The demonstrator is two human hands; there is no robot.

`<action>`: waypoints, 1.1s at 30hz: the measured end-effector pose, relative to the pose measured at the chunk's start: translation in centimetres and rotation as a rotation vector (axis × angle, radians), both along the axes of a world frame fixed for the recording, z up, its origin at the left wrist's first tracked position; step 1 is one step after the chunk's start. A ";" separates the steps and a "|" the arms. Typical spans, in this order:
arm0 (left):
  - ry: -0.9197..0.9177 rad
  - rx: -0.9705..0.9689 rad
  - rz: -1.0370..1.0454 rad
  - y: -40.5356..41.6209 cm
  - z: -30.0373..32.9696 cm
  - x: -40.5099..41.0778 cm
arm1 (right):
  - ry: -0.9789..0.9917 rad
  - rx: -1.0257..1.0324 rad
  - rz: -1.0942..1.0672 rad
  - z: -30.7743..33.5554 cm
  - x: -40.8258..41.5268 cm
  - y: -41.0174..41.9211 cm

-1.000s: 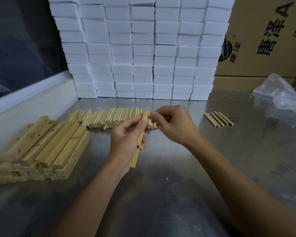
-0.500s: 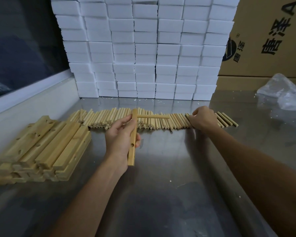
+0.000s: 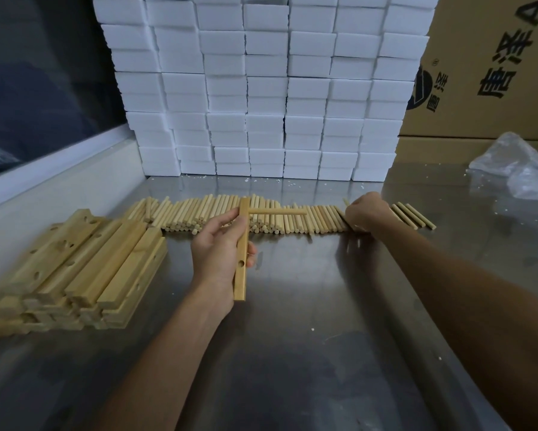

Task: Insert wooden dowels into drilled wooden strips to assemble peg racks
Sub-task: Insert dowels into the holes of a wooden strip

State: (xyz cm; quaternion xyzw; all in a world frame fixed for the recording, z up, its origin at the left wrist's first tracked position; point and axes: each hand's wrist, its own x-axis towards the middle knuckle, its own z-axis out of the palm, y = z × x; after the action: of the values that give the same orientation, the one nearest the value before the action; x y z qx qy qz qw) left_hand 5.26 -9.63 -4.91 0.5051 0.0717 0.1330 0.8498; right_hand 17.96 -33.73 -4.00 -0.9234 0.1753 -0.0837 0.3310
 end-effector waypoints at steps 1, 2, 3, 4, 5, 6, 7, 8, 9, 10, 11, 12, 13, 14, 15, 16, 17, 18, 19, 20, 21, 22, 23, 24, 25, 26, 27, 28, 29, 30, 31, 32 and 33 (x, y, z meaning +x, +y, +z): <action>0.000 0.000 -0.001 0.0 -0.1 0.0 | -0.033 0.031 0.019 0.1 0.0 0.1; 0.000 0.000 -0.001 0.0 -0.1 0.1 | -0.068 0.063 0.043 0.3 -0.2 0.2; 0.000 0.000 -0.001 0.0 -0.2 0.1 | -0.100 0.097 0.062 0.6 -0.5 0.4; 0.002 0.001 0.001 0.0 -0.3 0.2 | -0.128 0.130 0.076 0.9 -0.8 0.6; 0.005 0.001 0.004 0.0 -0.3 0.2 | -0.147 0.163 0.088 1.2 -1.3 0.8; 0.007 0.001 0.005 0.0 -0.4 0.3 | -0.161 0.196 0.103 1.4 -1.9 0.9; 0.008 0.001 0.005 0.0 -0.4 0.3 | -0.174 0.231 0.126 1.6 -2.6 1.1; 0.006 0.003 0.003 0.0 -0.4 0.3 | -0.192 0.269 0.159 1.7 -3.4 1.3; 0.004 0.004 0.001 0.0 -0.4 0.3 | -0.221 0.295 0.205 1.7 -4.2 1.6; 0.001 0.005 0.000 0.0 -0.4 0.3 | -0.261 0.297 0.255 1.8 -5.1 1.9; -0.001 0.008 -0.001 0.0 -0.4 0.2 | -0.303 0.282 0.299 1.8 -5.9 2.2; -0.001 0.012 -0.003 0.0 -0.5 0.2 | -0.346 0.262 0.333 1.8 -6.7 2.5; 0.000 0.014 -0.003 0.0 -0.5 0.2 | -0.386 0.242 0.359 1.8 -7.4 2.8; 0.002 0.015 -0.002 0.0 -0.5 0.2 | -0.418 0.228 0.382 1.8 -8.0 3.0; 0.003 0.016 -0.001 0.0 -0.4 0.2 | -0.438 0.224 0.406 1.7 -8.6 3.3; 0.003 0.017 0.001 0.0 -0.4 0.2 | -0.448 0.227 0.432 1.6 -9.1 3.5; 0.002 0.021 0.002 0.1 -0.5 0.2 | -0.453 0.223 0.456 1.5 -9.6 3.7; 0.004 0.026 0.005 0.1 -0.5 0.1 | -0.459 0.207 0.473 1.2 -10.0 3.8; 0.006 0.031 0.007 0.1 -0.5 0.1 | -0.474 0.187 0.479 0.9 -10.4 3.9; 0.009 0.034 0.009 0.1 -0.5 0.1 | -0.498 0.174 0.475 0.6 -10.7 4.0; 0.012 0.036 0.009 0.0 -0.5 0.0 | -0.530 0.170 0.460 0.3 -11.0 4.0; 0.015 0.035 0.008 -0.1 -0.5 0.0 | -0.564 0.162 0.442 0.0 -11.2 3.9; 0.018 0.032 0.009 -0.1 -0.5 0.0 | -0.591 0.147 0.427 -0.2 -11.4 3.9; 0.020 0.026 0.011 -0.2 -0.4 -0.1 | -0.608 0.129 0.420 -0.4 -11.6 3.9; 0.024 0.019 0.015 -0.2 -0.4 -0.1 | -0.617 0.113 0.420 -0.6 -11.7 3.9; 0.029 0.010 0.019 -0.1 -0.4 -0.1 | -0.627 0.100 0.419 -0.7 -11.8 4.0; 0.034 0.001 0.022 -0.1 -0.3 -0.2 | -0.645 0.093 0.413 -0.8 -11.8 4.0; 0.039 -0.006 0.023 0.0 -0.3 -0.1 | -0.668 0.089 0.403 -0.9 -11.9 4.0; 0.044 -0.014 0.023 0.0 -0.3 -0.1 | -0.690 0.088 0.393 -1.1 -11.9 4.0; 0.047 -0.021 0.024 0.0 -0.4 -0.1 | -0.710 0.088 0.386 -1.2 -12.0 4.0; 0.050 -0.029 0.026 0.0 -0.4 -0.1 | -0.729 0.088 0.381 -1.4 -12.0 4.1; 0.054 -0.038 0.029 0.0 -0.4 -0.1 | -0.750 0.090 0.377 -1.4 -12.2 4.1; 0.060 -0.049 0.031 0.0 -0.4 -0.1 | -0.773 0.092 0.377 -1.4 -12.3 4.2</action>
State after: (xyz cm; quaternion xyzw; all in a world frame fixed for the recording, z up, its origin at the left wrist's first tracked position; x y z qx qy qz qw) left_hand 5.18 -9.58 -5.32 0.4865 0.1080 0.1291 0.8573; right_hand 5.70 -29.50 -5.39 -0.8243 -0.1297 -0.3535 0.4228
